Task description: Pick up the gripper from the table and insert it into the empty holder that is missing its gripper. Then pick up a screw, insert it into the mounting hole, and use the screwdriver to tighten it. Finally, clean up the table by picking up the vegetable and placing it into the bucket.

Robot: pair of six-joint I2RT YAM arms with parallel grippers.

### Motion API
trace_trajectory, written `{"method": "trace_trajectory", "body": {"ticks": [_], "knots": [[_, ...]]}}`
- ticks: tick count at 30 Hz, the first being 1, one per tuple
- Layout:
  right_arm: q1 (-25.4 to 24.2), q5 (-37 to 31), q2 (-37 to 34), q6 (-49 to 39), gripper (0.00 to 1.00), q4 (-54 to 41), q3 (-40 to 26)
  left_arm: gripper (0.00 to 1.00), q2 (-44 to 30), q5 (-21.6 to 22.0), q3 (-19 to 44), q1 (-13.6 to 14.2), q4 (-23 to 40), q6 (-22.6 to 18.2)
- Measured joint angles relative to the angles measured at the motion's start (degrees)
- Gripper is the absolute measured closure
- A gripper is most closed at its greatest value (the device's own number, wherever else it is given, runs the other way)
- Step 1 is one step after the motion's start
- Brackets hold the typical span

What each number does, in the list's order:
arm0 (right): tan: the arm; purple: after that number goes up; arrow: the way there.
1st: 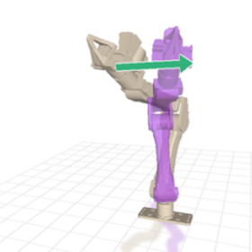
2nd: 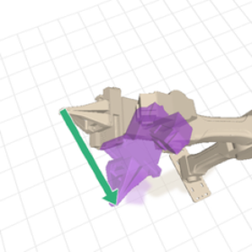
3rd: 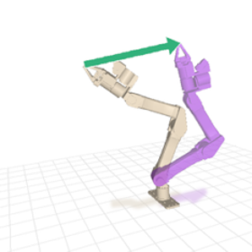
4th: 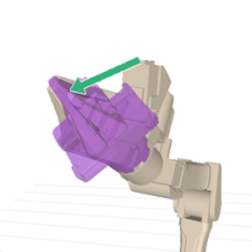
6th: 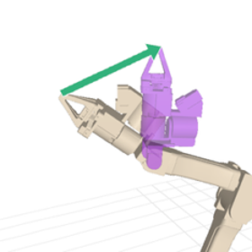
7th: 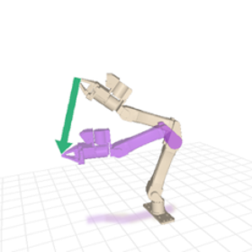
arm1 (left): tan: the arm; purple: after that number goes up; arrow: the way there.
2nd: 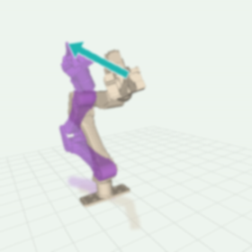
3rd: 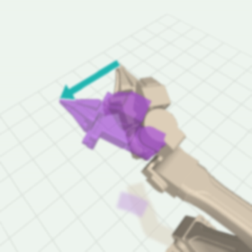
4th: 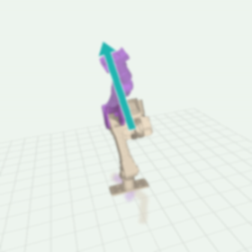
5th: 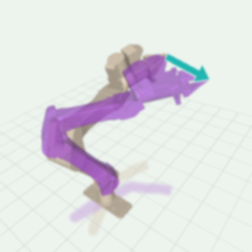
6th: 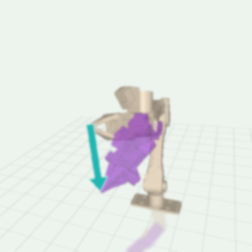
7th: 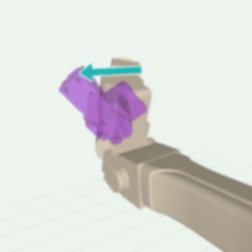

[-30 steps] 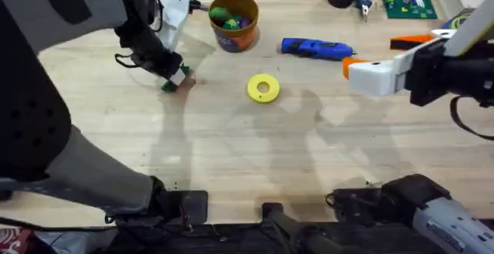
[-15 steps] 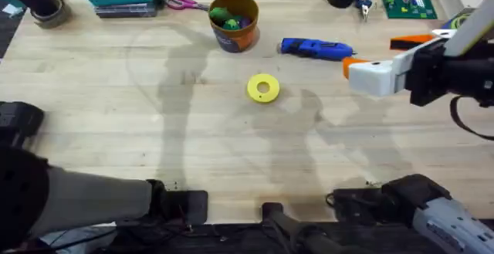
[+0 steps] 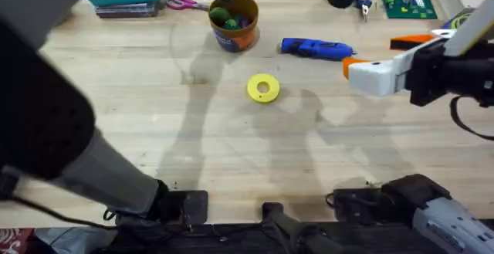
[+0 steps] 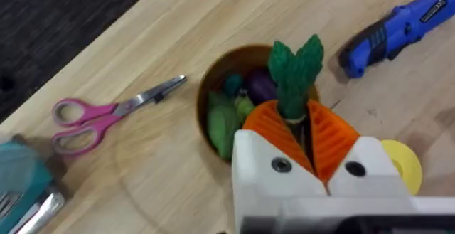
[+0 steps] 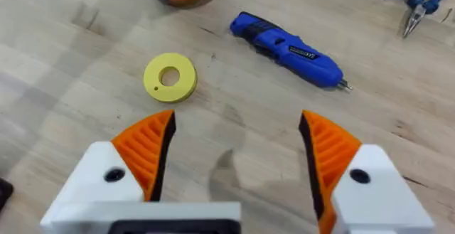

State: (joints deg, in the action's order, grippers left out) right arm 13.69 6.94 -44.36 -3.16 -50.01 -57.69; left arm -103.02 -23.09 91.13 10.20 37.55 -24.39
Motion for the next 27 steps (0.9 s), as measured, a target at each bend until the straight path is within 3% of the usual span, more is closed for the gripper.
{"method": "trace_trajectory", "body": {"ticks": [6,8,12,13,21,27], "knots": [[0.0,0.0,0.0,0.0,0.006,0.0,0.0,0.969,-4.2,-0.2,0.0,0.4,-2.2,0.0],[0.0,0.0,0.0,0.0,0.006,0.0,0.0,0.71,-4.3,-0.1,0.0,0.3,-2.3,0.1],[0.0,0.0,0.0,0.0,0.006,0.0,0.0,0.075,-4.2,-0.3,0.0,0.3,-2.4,0.4],[0.0,0.0,0.0,0.0,0.006,0.0,0.0,0.034,-4.2,-0.3,0.0,0.3,-2.1,0.5],[0.0,0.0,0.0,0.0,0.006,0.0,0.0,0.015,-0.7,-0.3,0.0,0.2,3.5,1.7],[0.0,0.0,0.0,0.0,0.006,0.0,0.0,0.015,10.2,1.9,0.0,-0.8,15.3,2.4]]}}
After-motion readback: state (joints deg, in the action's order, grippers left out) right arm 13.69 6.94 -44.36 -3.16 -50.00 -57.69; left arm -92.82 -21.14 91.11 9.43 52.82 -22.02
